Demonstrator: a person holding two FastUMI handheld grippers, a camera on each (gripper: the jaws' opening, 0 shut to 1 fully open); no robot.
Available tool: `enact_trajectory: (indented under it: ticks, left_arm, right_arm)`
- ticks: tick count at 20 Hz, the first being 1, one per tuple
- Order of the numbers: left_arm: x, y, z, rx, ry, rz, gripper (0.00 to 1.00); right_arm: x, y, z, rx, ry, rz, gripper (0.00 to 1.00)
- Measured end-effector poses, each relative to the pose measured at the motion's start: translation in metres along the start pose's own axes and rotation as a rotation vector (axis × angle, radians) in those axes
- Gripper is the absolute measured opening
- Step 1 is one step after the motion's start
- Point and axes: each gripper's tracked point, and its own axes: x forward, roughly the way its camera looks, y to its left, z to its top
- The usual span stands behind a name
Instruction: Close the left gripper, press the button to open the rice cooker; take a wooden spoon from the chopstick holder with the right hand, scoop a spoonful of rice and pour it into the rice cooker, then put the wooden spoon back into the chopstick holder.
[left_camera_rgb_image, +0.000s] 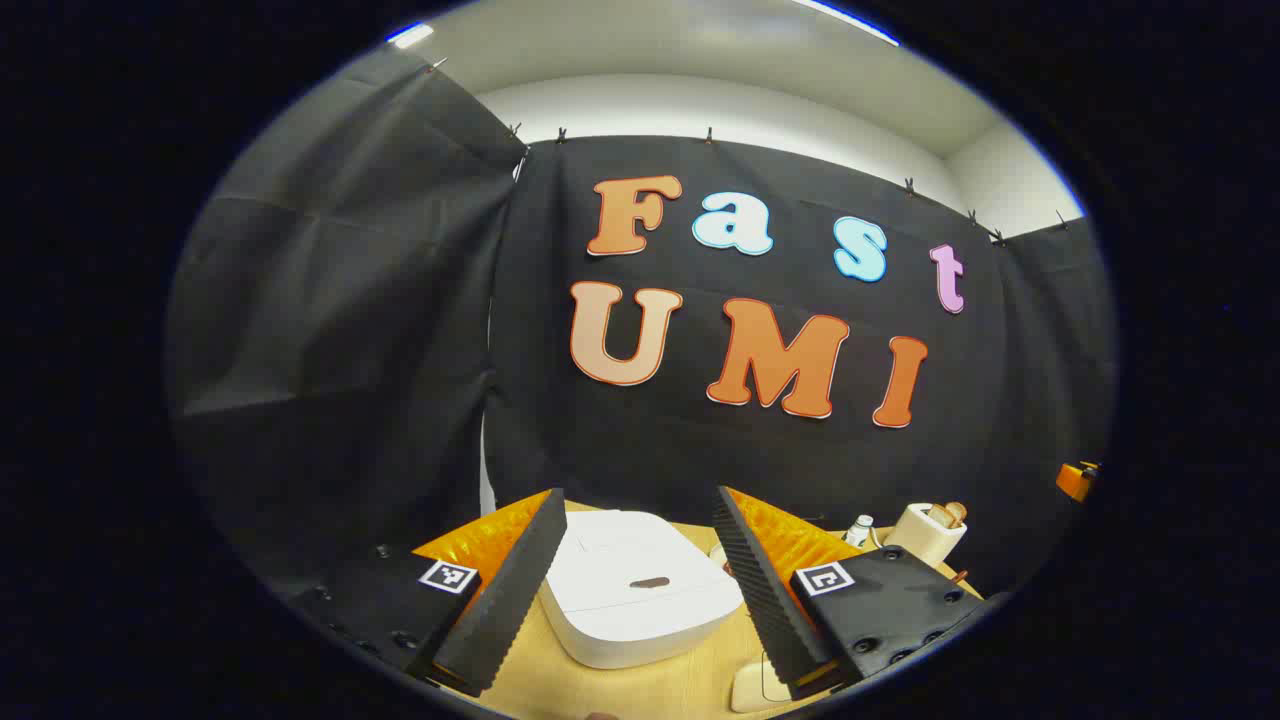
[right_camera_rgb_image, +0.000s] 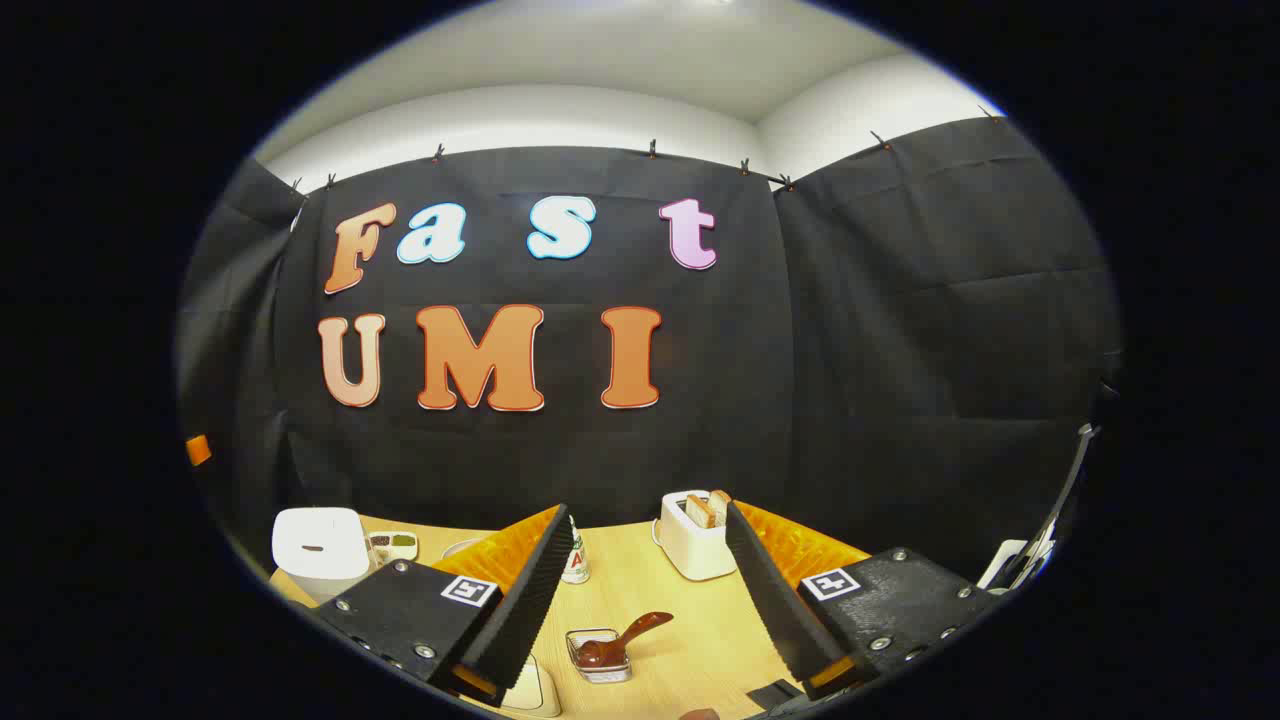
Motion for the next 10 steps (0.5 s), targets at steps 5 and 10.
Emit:
enact_trajectory:
  ticks: [5, 10]
  left_arm:
    - [0.001, -0.017, 0.000, 0.036, 0.001, -0.024, 1.00]
    - [0.008, -0.023, -0.006, 0.042, 0.020, -0.029, 1.00]
  right_arm:
    - [0.006, 0.003, 0.000, 0.002, 0.000, 0.015, 0.95]
    - [0.006, 0.001, -0.003, -0.020, 0.005, 0.019, 0.95]
